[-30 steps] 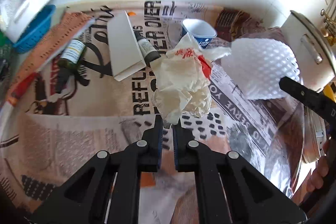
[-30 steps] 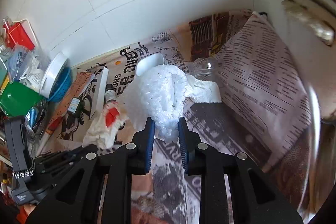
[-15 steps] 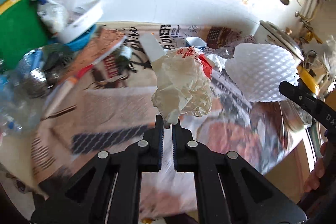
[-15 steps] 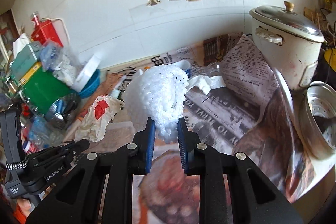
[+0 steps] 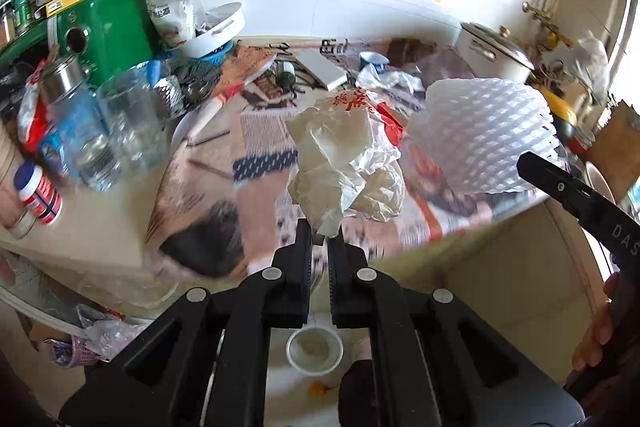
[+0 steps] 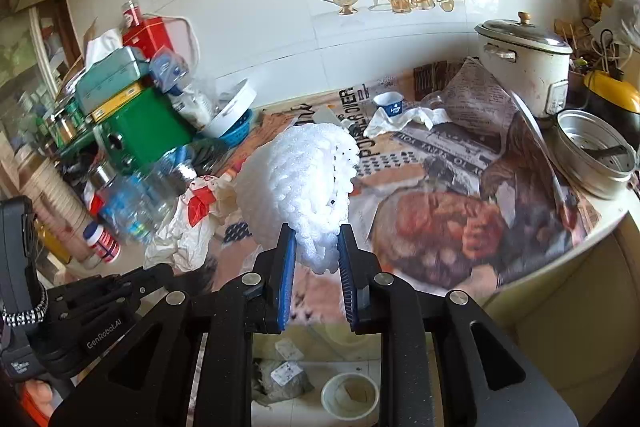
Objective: Collect trash
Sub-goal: 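Lift the plastic bag and foam net and carry them over the bucket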
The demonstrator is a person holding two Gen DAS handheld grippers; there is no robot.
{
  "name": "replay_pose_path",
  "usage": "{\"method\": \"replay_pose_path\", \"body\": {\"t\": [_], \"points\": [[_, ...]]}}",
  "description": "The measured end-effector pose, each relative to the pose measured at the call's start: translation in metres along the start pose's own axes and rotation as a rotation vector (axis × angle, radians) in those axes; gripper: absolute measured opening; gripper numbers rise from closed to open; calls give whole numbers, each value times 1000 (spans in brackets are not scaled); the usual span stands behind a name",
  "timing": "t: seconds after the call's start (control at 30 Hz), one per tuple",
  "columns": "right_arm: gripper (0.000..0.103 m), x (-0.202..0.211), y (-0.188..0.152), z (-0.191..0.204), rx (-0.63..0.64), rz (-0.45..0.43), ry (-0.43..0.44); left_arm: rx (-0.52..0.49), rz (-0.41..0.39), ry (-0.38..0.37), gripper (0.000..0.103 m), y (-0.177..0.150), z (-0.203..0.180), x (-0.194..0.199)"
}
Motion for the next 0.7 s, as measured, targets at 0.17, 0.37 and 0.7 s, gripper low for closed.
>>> {"method": "replay_pose_path", "body": {"t": [0.17,0.37,0.7], "points": [[19,14,-36,14,-32,53,-7,-34,50,-2,6,-41,2,18],[19,20,-75,10,-55,134,-12,-55,128,9,6,-90,-9,16],[19,-7,-144,-39,-86,249,11,2,283,39,6,-181,-43,-47]]}}
Point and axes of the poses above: each gripper's, at about its wrist camera, not at the fingertips, and x roughly against the way its jaws point, z to its left, y to its top, the point moved 5 cm from there along -x, roughly the way its jaws point, and after that the axes turned 12 degrees about y, right-handed, at the moved point
